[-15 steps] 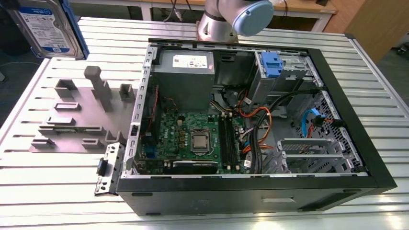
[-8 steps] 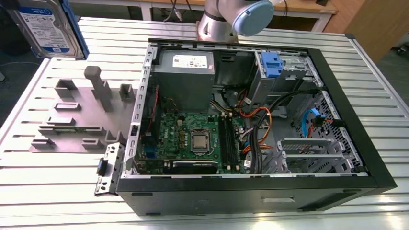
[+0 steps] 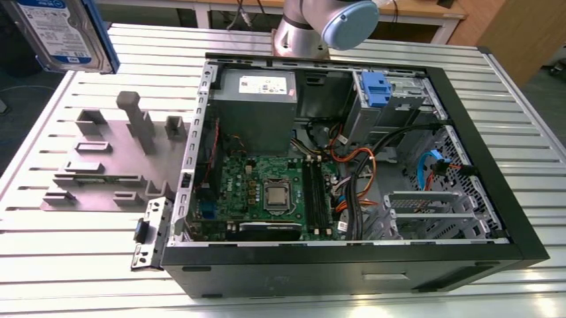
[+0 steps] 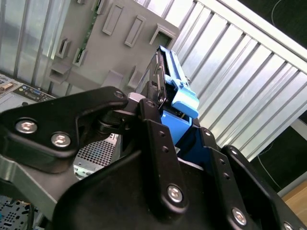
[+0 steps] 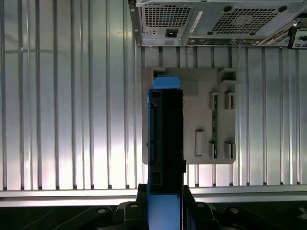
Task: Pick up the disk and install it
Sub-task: 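Pick up the disk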
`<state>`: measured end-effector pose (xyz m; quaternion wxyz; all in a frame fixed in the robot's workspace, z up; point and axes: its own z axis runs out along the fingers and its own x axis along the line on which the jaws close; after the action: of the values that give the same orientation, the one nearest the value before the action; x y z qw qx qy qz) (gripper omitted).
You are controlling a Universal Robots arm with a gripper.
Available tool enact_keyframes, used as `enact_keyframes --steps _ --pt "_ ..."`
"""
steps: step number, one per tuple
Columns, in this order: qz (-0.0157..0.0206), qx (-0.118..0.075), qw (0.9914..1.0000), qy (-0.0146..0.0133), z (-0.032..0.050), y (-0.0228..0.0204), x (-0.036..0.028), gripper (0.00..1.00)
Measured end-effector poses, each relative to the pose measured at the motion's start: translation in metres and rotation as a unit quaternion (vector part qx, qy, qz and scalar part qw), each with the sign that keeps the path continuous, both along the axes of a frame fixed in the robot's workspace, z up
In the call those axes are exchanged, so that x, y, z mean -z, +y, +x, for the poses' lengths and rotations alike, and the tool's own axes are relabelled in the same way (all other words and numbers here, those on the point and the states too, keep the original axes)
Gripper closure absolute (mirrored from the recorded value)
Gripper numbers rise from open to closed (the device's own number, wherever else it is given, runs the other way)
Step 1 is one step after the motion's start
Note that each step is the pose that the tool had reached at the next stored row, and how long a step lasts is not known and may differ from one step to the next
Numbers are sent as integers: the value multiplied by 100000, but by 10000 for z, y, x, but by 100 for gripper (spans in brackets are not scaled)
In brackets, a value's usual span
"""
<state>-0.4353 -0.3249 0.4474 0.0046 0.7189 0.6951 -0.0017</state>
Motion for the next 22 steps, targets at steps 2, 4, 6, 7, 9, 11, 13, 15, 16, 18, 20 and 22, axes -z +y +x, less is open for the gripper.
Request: enact_keyframes --steps 2,4,6,7,9,11,13,15,16,18,20,22 --pt "2 -1 100000 -4 0 0 -72 64" --pt "2 0 100000 -3 0 0 -143 64" --pt "1 -1 100000 -6 0 0 -233 64" --pt "0 -1 100000 -4 0 0 -279 64" --pt "1 0 100000 -5 0 0 -368 64" --pt "2 -4 100000 -4 0 0 -451 64" --pt "-4 -3 100000 4 0 -1 -505 64" --pt "-1 -4 100000 -2 0 -8 -507 64" --pt "3 -5 100000 -5 0 -18 -507 64" --pt "2 4 100000 -8 0 -56 -507 64" --pt "0 1 100000 -3 0 -122 -507 64" --pt "-1 -3 100000 1 0 -185 -507 64"
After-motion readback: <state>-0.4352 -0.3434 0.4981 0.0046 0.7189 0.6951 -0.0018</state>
